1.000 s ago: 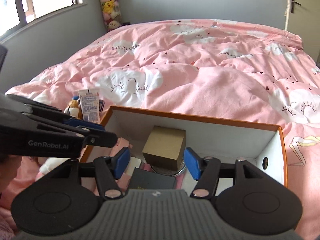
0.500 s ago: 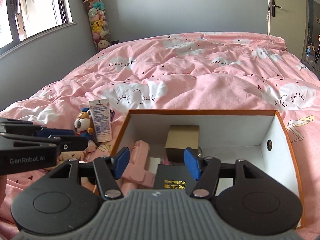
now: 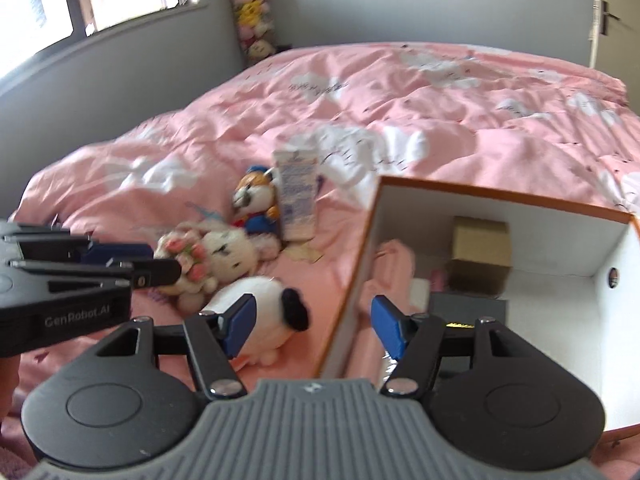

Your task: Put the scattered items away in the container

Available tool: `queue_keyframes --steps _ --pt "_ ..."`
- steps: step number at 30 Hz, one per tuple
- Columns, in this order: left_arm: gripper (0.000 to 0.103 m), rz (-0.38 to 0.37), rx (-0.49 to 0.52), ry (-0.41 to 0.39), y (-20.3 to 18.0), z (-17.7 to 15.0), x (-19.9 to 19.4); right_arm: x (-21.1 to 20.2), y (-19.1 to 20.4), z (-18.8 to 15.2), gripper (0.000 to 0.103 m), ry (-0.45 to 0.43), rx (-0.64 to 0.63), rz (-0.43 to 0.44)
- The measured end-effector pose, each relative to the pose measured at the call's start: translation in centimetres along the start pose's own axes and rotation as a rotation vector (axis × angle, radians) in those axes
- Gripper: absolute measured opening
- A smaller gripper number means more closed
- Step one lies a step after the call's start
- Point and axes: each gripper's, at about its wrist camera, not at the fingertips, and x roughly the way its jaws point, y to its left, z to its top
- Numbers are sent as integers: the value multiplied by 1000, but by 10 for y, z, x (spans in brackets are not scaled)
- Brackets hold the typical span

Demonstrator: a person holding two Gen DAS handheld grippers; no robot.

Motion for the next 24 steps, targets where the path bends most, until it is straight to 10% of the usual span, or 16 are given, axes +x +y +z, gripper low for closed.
queue_keyframes --steps 10,24 --pt "40 37 217 34 23 -8 8 32 25 3 49 128 -17 104" --pt "55 -74 672 126 16 6 47 82 33 21 62 359 175 135"
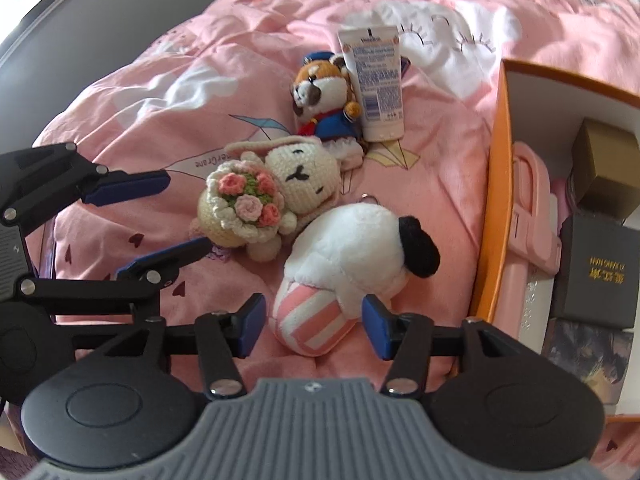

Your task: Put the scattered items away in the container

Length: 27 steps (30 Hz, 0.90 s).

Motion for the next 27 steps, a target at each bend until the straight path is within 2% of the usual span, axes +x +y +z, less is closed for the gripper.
queue_keyframes --steps 5,10,15,20,24,27 --pt "58 -37 71 9 7 0 18 14 0 8 64 34 34 -25" --pt "64 -111 104 34 15 -1 36 30 0 15 68 73 27 -45" --pt "68 -151 134 65 16 0 51 44 -5 20 69 107 29 -32" --pt "72 -119 196 83 3 0 67 58 -8 22 73 137 28 -25" --pt "57 -105 222 86 -4 2 70 64 -10 23 73 146 22 -18" --pt "54 -82 209 83 -7 1 69 64 -11 23 71 141 17 -16"
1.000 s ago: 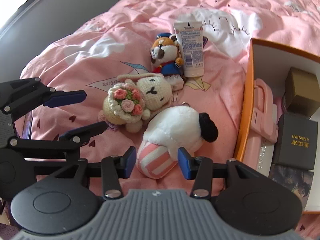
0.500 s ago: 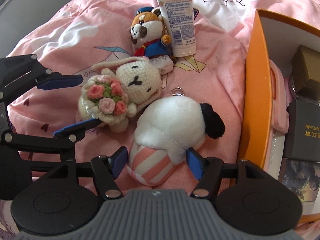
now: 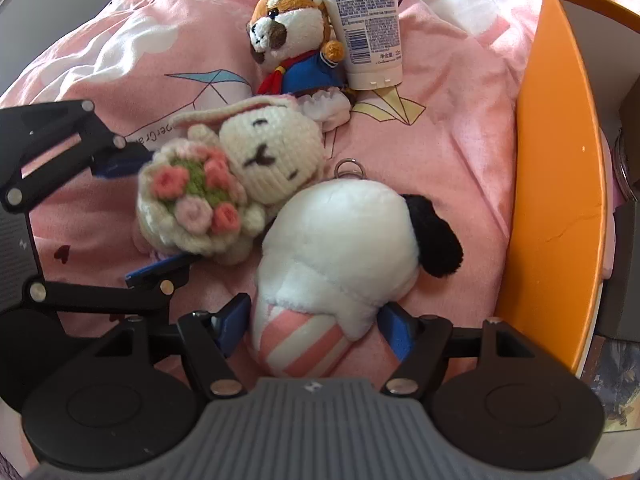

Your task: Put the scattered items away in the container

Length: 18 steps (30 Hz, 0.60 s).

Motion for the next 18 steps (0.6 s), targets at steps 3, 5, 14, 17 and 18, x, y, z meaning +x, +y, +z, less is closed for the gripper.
queue_keyframes --steps 3,5,14,17,18 --pt "52 18 -36 -4 -1 -1 -3 -2 0 -1 68 -10 -4 5" --pt "51 31 -64 -9 -2 -2 -8 -4 0 -2 67 -19 -6 9" --pt "51 78 -265 -53 7 -5 -40 -32 2 -14 63 -131 -45 11" --pt "51 90 -365 -103 11 -9 -56 -48 5 -20 63 -195 -75 -3" --pt "51 97 -395 -126 12 -10 -62 -54 5 -22 63 -218 -82 -2"
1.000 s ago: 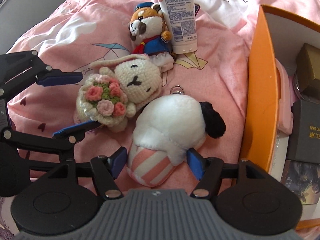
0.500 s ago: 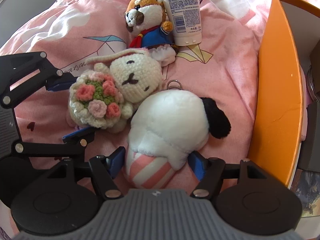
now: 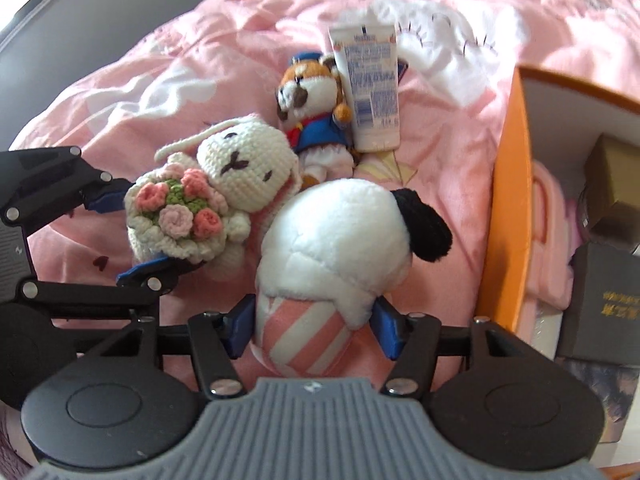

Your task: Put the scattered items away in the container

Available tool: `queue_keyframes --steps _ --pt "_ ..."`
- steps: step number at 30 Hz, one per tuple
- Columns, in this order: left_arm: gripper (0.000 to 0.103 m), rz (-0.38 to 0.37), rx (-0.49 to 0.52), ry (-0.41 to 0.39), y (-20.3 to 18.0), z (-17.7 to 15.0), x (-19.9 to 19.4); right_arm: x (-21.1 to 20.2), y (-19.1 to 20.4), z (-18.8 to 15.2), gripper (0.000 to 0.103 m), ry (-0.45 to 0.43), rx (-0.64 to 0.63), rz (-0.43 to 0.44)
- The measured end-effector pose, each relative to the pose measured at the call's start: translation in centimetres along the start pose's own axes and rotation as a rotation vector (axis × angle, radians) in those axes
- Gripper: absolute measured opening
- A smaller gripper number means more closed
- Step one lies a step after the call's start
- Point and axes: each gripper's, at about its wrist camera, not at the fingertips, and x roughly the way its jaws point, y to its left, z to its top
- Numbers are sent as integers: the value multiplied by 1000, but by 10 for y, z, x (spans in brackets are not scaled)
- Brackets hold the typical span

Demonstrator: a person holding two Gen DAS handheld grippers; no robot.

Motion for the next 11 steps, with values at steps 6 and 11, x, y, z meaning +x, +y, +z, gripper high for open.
queue_keyframes --steps 6,11 --pt "52 36 -147 -105 6 3 -30 -30 -3 1 63 -138 -44 4" --pt "52 60 -193 -162 0 10 -48 -59 -3 -4 63 -243 -88 -14"
